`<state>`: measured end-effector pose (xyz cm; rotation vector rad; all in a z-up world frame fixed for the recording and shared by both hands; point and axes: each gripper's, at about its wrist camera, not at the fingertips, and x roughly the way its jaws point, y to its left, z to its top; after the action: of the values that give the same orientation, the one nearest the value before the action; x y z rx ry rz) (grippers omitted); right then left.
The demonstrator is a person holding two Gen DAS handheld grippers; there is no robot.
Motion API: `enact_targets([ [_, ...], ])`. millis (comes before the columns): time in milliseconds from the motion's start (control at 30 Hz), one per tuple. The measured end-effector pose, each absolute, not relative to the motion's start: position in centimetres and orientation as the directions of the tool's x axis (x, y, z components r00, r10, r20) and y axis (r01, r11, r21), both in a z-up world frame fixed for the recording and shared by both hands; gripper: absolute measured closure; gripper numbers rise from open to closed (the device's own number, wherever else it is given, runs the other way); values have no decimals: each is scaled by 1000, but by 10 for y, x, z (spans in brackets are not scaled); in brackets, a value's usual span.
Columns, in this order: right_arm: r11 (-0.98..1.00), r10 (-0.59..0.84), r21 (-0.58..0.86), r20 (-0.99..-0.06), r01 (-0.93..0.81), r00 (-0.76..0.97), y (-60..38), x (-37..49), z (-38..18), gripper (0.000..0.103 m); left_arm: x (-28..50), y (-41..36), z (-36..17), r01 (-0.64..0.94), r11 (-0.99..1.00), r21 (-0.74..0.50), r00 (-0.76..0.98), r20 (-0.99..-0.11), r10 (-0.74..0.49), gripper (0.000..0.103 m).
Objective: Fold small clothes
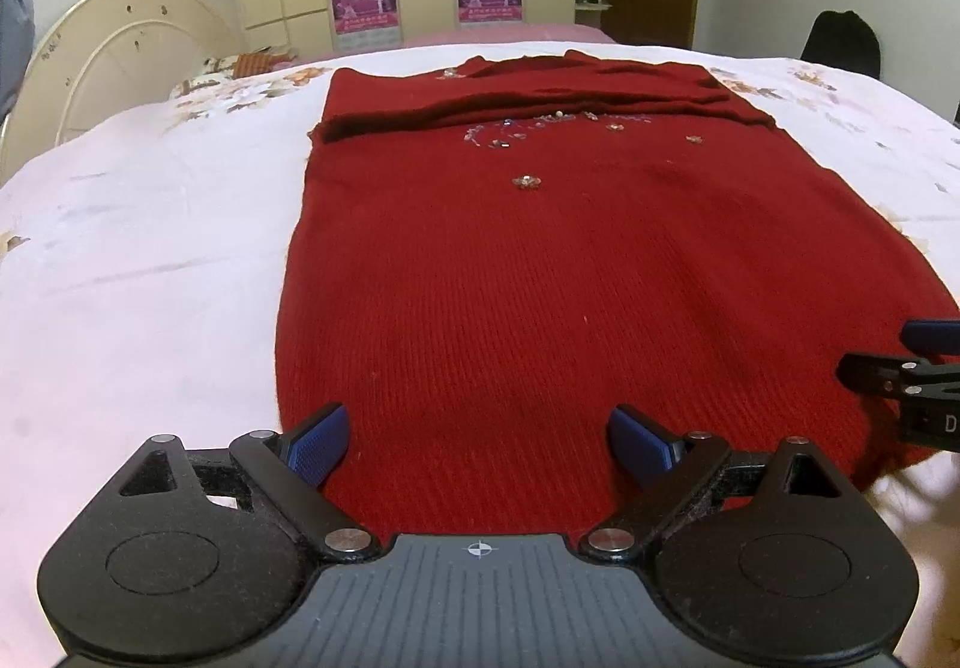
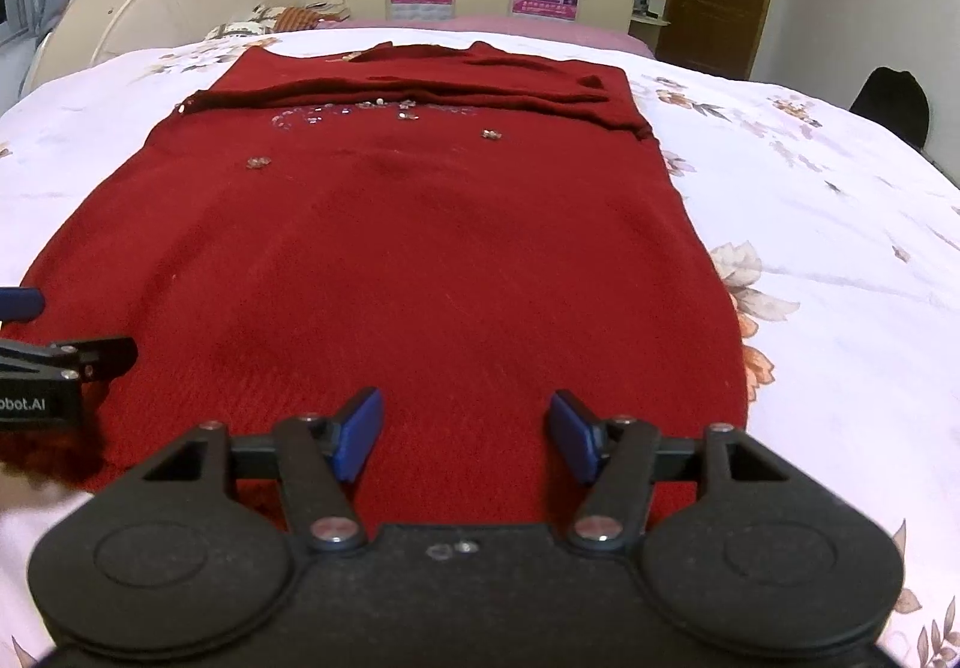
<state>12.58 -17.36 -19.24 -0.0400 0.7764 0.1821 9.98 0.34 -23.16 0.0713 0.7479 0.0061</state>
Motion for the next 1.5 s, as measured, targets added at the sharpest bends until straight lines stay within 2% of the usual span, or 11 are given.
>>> enact_targets([
  [367, 982, 177, 76, -684, -172, 708, -180, 110, -179, 42, 71, 15, -223, 27, 999, 40, 753, -658, 6, 10],
  [467, 976, 201, 73, -676, -206, 709, -173, 114, -178, 42, 76, 16, -233, 27, 998, 51, 727, -686, 15, 10],
  [567, 971, 198, 50, -707, -232, 678, -166, 120, -188, 42, 75, 19, -230, 30, 999, 39, 714, -700, 6, 10],
  [700, 967, 213, 56, -712, -248, 669, -171, 117, -185, 42, 77, 28, -226, -15, 1000, -14, 685, -728, 0, 10],
  [967, 972, 221, 106, -722, -211, 656, -183, 128, -181, 38, 89, 23, -230, -43, 999, -4, 665, -746, 26, 10],
  [1500, 996, 93, 59, -743, -74, 663, -234, 125, -187, 30, 87, 32, -227, -60, 995, -75, 646, -763, -19, 11],
])
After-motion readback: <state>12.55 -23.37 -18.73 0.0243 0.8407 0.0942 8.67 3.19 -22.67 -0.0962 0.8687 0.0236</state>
